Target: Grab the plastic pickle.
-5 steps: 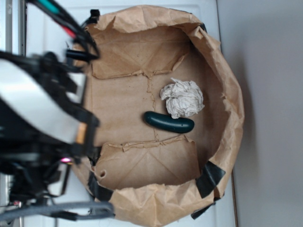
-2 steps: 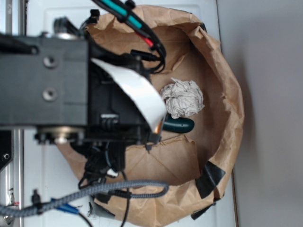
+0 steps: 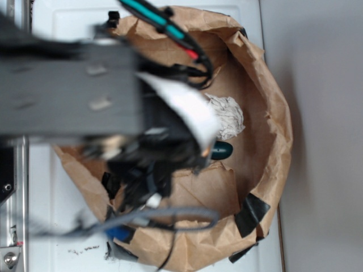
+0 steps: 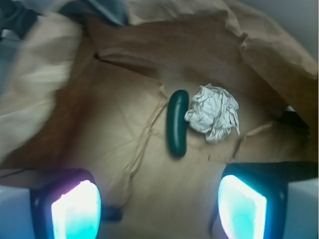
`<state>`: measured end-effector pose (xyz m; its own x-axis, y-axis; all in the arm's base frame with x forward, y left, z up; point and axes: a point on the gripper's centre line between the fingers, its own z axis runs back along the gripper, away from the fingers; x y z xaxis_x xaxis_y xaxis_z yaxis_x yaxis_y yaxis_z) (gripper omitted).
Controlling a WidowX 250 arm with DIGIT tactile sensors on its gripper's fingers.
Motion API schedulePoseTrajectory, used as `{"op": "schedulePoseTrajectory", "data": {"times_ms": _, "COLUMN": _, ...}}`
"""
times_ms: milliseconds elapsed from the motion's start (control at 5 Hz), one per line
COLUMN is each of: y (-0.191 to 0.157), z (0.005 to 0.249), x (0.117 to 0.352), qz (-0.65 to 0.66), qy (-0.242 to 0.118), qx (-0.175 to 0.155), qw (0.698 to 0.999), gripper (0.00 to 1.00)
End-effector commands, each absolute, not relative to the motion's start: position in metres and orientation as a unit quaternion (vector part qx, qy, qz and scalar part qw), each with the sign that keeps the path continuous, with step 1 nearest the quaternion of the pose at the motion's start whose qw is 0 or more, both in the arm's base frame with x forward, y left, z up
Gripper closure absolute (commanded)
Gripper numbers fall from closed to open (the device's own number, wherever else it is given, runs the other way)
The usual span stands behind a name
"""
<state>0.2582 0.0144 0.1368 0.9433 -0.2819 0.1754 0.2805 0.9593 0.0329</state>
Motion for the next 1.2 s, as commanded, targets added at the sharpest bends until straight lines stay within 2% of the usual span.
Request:
{"op": "schedulePoseTrajectory", "data": {"times_ms": 0, "y": 0.028, "z": 0.112, "x": 0.284, "qz": -0.139, "qy": -0.088, "qx": -0.009, "qw": 0.986, "gripper": 0.0}}
{"op": "schedulePoseTrajectory", "data": {"times_ms": 400, "y": 0.014, "z": 0.104, "x": 0.287, "qz": -0.138, "qy": -0.077, "qx": -0.028, "qw": 0.987, "gripper": 0.0}}
{"op": "schedulePoseTrajectory", "data": {"times_ms": 600, "y": 0.004, "z": 0.093, "x": 0.293, "qz": -0.078, "qy": -0.075, "qx": -0.034, "qw": 0.994, "gripper": 0.0}}
{"op": "schedulePoseTrajectory", "data": {"times_ms": 800, "y": 0.007, "z": 0.084, "x": 0.302, "qz": -0.061, "qy": -0.082, "qx": -0.065, "qw": 0.993, "gripper": 0.0}}
{"op": "schedulePoseTrajectory", "data": {"times_ms": 1000, "y": 0.006, "z": 0.072, "x": 0.307, "qz": -0.057, "qy": -0.078, "qx": -0.066, "qw": 0.993, "gripper": 0.0}}
